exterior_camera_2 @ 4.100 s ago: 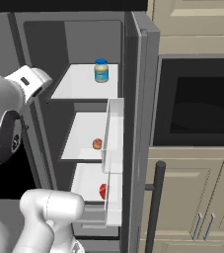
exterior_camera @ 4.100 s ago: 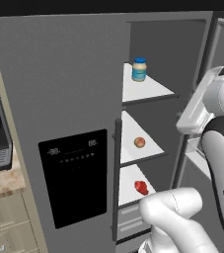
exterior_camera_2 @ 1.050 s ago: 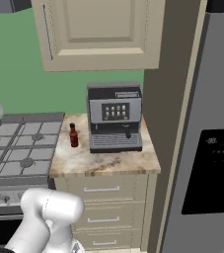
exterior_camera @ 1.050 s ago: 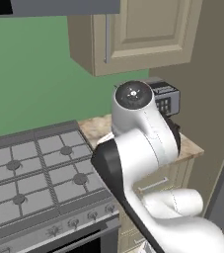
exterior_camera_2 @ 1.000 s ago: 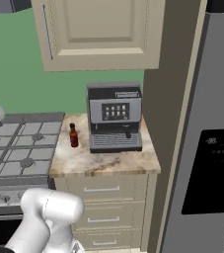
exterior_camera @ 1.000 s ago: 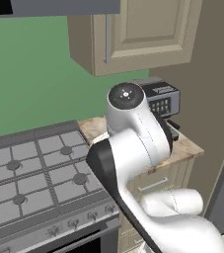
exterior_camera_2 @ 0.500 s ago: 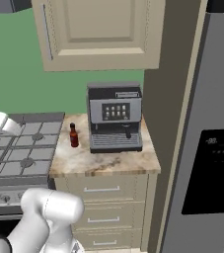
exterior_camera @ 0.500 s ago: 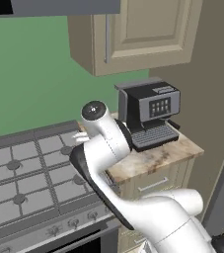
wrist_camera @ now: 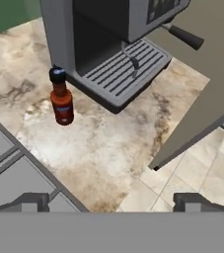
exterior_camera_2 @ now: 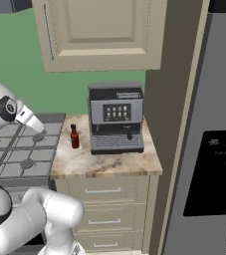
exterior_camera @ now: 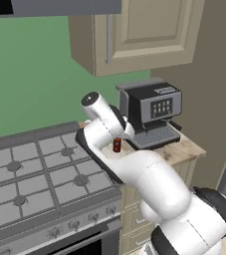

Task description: Place the mayonnaise and condiment bottle from the counter to the top shelf of the fridge. If the existing items in the fridge are on the top shelf, move them to other shelves.

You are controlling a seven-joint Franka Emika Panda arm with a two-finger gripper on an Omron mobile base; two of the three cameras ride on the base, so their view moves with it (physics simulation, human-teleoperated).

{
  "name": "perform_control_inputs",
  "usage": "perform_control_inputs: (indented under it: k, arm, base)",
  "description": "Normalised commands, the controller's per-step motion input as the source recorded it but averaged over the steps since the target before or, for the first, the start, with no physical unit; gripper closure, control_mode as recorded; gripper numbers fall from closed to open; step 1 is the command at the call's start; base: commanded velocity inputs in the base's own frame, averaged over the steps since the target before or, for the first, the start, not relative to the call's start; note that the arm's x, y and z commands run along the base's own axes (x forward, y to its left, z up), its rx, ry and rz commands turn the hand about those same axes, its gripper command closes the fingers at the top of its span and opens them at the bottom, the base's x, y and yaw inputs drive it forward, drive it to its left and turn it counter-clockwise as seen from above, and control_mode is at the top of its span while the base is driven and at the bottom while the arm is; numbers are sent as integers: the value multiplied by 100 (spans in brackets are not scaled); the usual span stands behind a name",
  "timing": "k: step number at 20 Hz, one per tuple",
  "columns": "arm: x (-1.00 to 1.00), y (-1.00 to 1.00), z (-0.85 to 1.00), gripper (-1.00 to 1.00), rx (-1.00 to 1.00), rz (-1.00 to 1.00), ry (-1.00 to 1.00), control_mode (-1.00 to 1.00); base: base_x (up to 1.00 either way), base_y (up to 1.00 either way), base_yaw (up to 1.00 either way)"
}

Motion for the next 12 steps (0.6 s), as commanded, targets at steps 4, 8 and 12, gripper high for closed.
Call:
perform_control_inputs:
  k: [4, 8, 12]
  arm:
    - [53, -26, -10, -100, 0, -9, 7, -100]
    - [6, -1, -26, -100, -2, -5, 4, -100]
    - [3, -9, -36, -100, -4, 0, 6, -100]
  base:
    - [0, 0, 0]
    - [0, 0, 0]
    - [0, 0, 0]
